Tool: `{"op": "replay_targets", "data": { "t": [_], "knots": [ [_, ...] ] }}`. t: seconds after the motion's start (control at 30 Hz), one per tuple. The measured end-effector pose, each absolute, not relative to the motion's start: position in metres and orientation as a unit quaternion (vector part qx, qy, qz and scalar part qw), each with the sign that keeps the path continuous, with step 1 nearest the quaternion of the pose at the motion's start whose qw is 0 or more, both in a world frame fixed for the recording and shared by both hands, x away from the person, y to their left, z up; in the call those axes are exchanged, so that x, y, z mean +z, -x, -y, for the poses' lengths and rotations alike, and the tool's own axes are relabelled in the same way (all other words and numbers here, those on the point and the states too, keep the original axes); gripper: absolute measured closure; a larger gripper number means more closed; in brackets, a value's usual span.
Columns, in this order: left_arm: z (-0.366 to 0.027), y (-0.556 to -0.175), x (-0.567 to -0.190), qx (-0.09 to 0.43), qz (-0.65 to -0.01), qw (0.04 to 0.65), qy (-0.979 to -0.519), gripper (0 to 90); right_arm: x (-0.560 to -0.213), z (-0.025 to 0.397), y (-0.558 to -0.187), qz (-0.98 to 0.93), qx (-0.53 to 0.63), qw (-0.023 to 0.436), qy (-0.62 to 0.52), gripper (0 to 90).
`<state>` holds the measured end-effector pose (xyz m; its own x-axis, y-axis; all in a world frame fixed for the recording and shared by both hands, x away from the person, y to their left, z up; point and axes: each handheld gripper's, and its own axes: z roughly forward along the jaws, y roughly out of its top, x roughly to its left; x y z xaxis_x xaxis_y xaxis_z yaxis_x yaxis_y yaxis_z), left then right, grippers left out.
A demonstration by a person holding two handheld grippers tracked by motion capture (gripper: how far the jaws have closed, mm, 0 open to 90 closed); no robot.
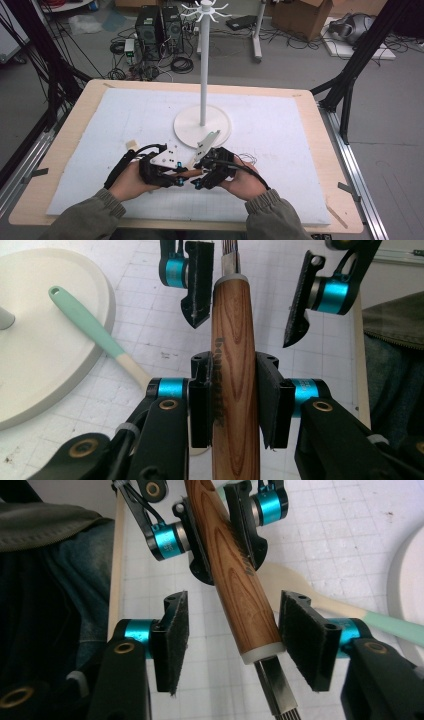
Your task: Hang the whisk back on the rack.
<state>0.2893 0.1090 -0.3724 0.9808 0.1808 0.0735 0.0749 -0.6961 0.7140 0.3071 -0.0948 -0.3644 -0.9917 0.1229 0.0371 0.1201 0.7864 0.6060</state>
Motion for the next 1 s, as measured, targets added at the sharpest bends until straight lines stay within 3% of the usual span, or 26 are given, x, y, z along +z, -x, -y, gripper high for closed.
{"op": "replay_targets", "data": {
  "t": [0.47, 1.0],
  "knots": [
    [-0.105, -0.2887, -0.3695, 0.067, -0.067, 0.383, -0.919, 70.3, -0.3653, 0.0975, -0.3073, -0.95, 0.303, 0.016, -0.074, 62.5],
    [-0.1032, -0.2897, -0.3709, 0.061, -0.069, 0.381, -0.92, 70.2, -0.3675, 0.0985, -0.3042, -0.952, 0.297, 0.038, -0.065, 65.2]
  ]
}}
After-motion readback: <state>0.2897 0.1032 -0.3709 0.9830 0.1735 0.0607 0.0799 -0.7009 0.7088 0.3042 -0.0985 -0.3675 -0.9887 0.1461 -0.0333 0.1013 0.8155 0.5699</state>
